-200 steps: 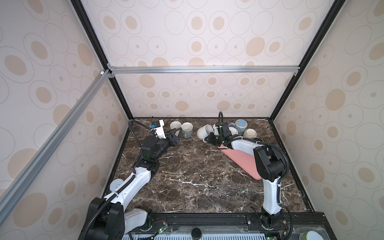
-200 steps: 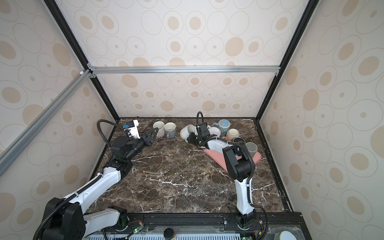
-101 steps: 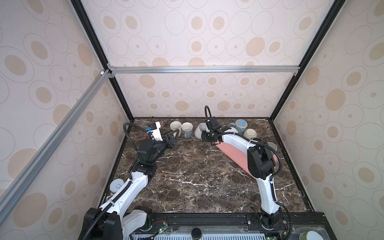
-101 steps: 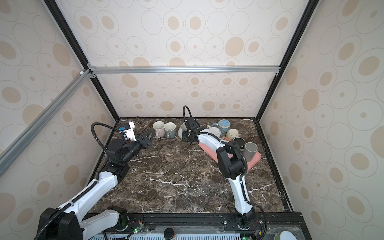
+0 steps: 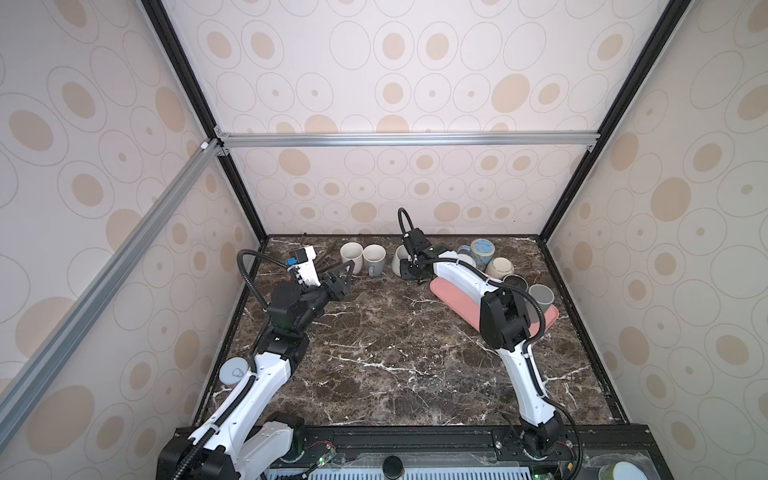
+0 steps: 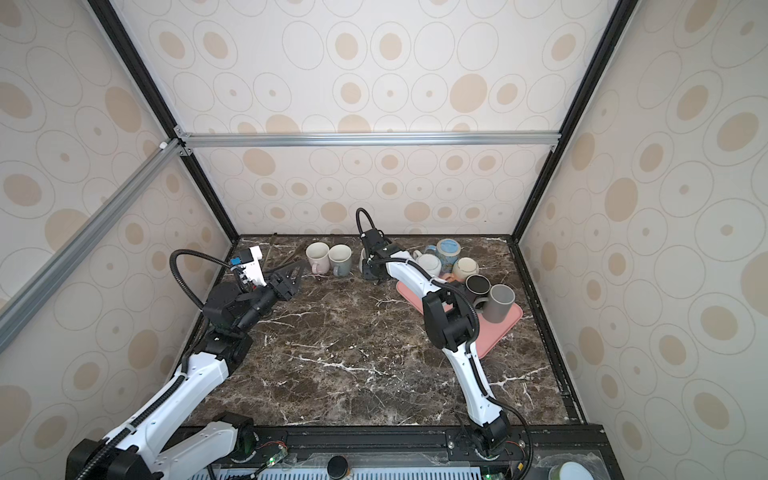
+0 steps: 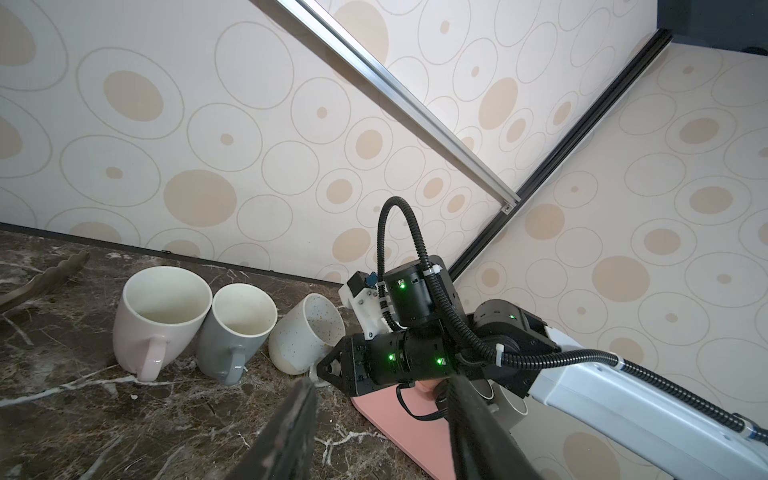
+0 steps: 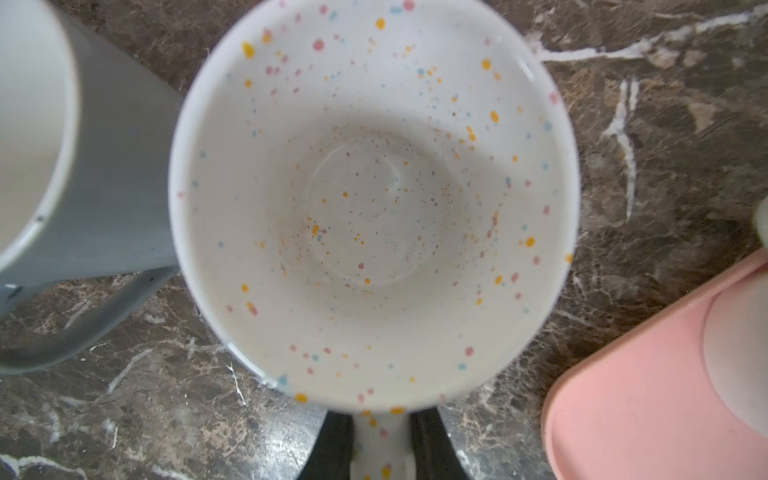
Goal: Turn the mug right side up
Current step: 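Lower the cream mug upright beside the grey mug with the right gripper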
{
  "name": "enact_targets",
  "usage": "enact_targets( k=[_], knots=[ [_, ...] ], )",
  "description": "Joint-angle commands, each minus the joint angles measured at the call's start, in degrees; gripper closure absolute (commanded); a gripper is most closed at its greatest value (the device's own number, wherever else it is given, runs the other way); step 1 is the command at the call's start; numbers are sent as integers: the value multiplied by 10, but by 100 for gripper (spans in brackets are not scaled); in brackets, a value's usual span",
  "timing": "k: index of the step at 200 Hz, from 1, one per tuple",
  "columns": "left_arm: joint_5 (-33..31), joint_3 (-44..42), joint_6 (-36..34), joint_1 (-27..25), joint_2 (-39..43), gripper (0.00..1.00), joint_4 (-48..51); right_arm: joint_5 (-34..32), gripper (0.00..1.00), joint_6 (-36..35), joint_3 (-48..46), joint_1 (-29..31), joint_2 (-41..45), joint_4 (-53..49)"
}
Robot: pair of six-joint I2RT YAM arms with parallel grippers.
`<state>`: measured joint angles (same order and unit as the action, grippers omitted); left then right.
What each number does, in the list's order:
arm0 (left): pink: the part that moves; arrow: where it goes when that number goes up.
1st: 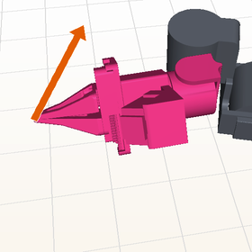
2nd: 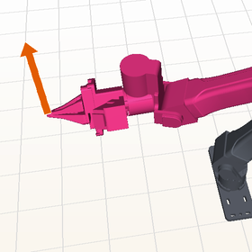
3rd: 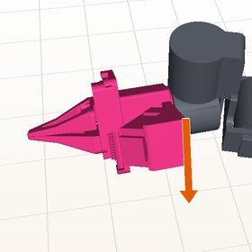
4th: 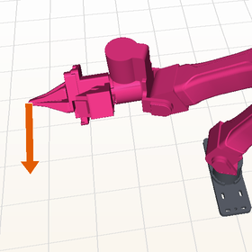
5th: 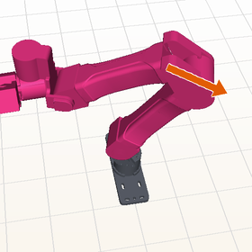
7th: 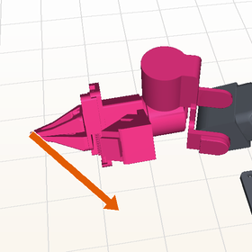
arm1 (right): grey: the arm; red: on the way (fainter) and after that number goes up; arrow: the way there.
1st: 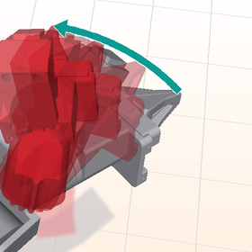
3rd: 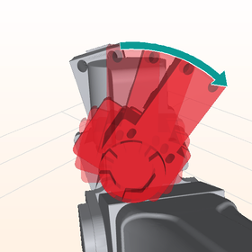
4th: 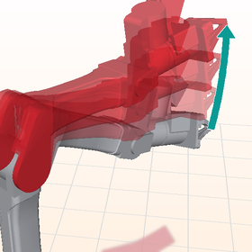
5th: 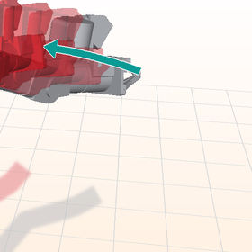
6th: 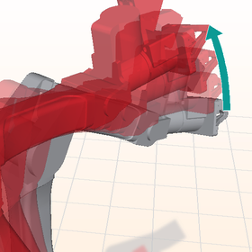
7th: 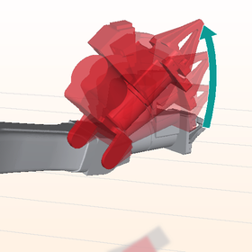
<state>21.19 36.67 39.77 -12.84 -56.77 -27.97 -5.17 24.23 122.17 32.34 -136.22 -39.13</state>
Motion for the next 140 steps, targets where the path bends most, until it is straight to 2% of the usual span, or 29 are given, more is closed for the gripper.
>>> enact_targets(
  k=[1,32,80,140],
  knots=[
    [-7,0,-17,6,13,48,8,-16,89,-20,36,13,-1,7],
    [-7,1,-15,7,15,48,10,4,70,-21,66,17,-15,-12],
    [-8,-1,-12,7,17,48,8,29,61,-17,72,20,-1,-10],
    [-2,-15,3,7,14,48,-10,35,58,-39,56,20,63,-15]
  ],
)
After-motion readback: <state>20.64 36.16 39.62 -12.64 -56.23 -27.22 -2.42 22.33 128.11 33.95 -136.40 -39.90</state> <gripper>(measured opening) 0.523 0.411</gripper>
